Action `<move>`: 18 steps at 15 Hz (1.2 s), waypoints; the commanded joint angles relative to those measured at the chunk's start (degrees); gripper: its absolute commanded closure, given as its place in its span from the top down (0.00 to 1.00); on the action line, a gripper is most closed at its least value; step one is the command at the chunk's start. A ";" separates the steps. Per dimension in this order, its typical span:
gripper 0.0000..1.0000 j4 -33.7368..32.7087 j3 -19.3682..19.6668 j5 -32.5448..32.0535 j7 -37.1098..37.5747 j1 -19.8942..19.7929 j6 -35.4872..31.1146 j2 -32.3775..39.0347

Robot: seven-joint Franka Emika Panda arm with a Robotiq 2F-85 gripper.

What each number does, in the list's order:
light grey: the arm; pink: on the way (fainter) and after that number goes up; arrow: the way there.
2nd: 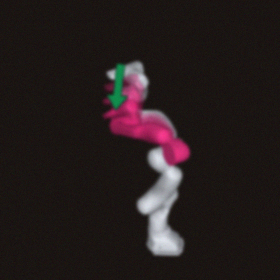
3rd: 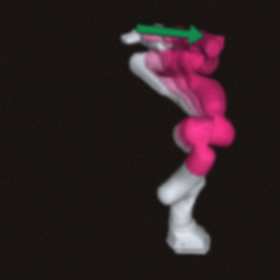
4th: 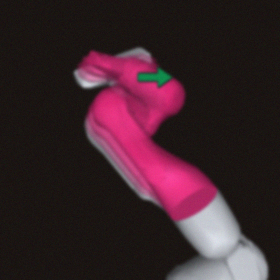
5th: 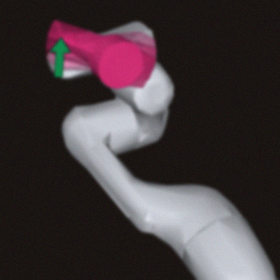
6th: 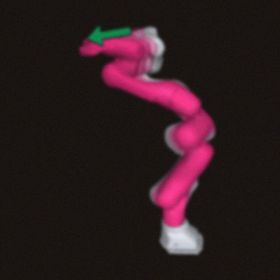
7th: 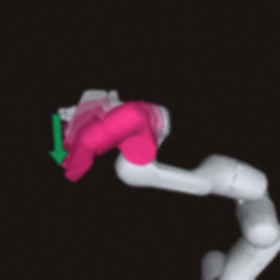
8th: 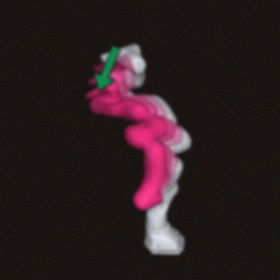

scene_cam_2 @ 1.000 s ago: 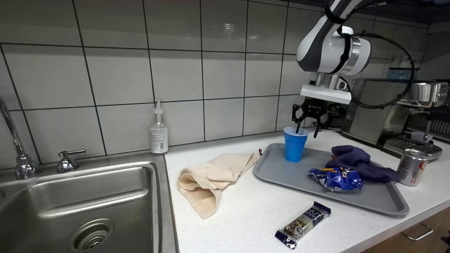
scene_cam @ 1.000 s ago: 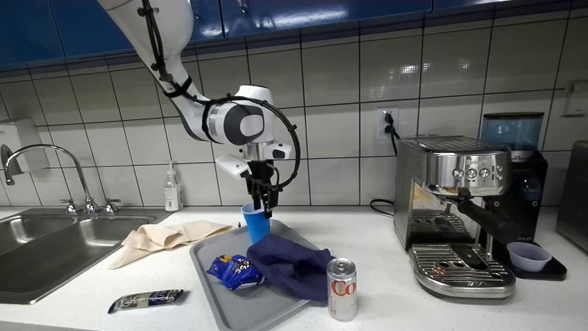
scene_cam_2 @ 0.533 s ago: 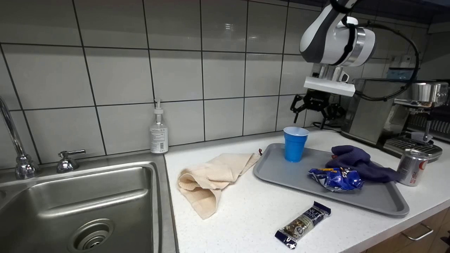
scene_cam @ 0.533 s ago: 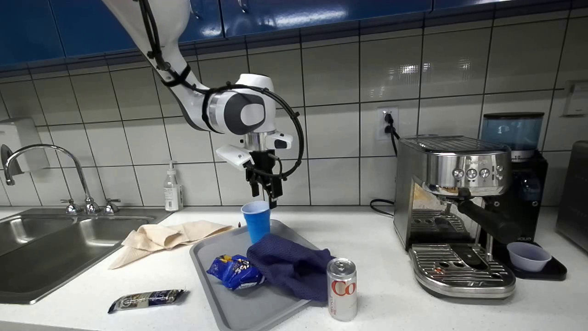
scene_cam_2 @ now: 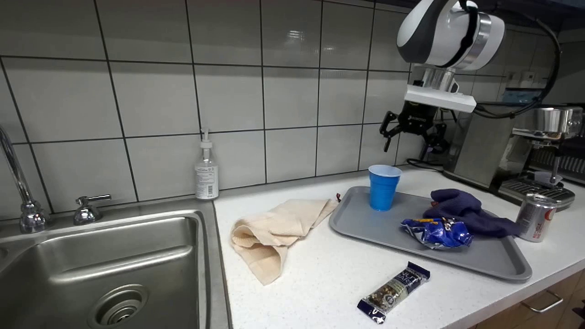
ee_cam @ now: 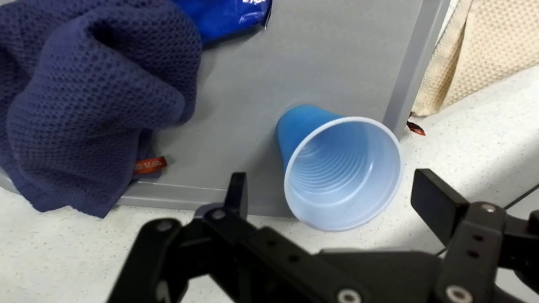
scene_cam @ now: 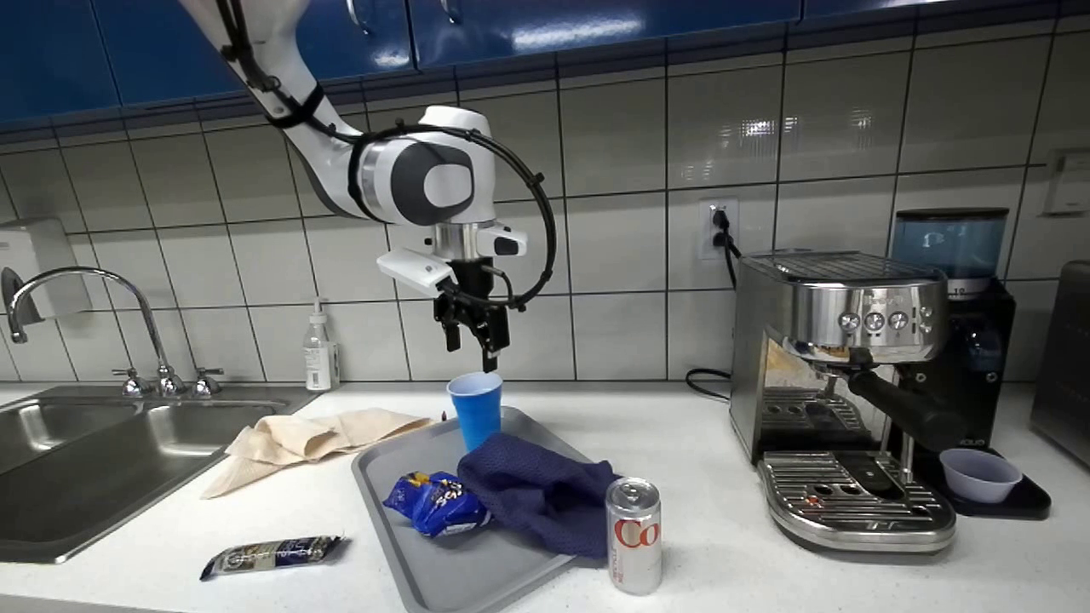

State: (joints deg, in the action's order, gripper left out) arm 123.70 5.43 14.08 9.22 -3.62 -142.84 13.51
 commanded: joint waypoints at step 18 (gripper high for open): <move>1.00 14.49 -1.97 -5.63 4.88 2.07 4.45 -10.88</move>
State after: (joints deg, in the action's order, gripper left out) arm 138.26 3.90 8.51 14.06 -1.09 -138.53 2.65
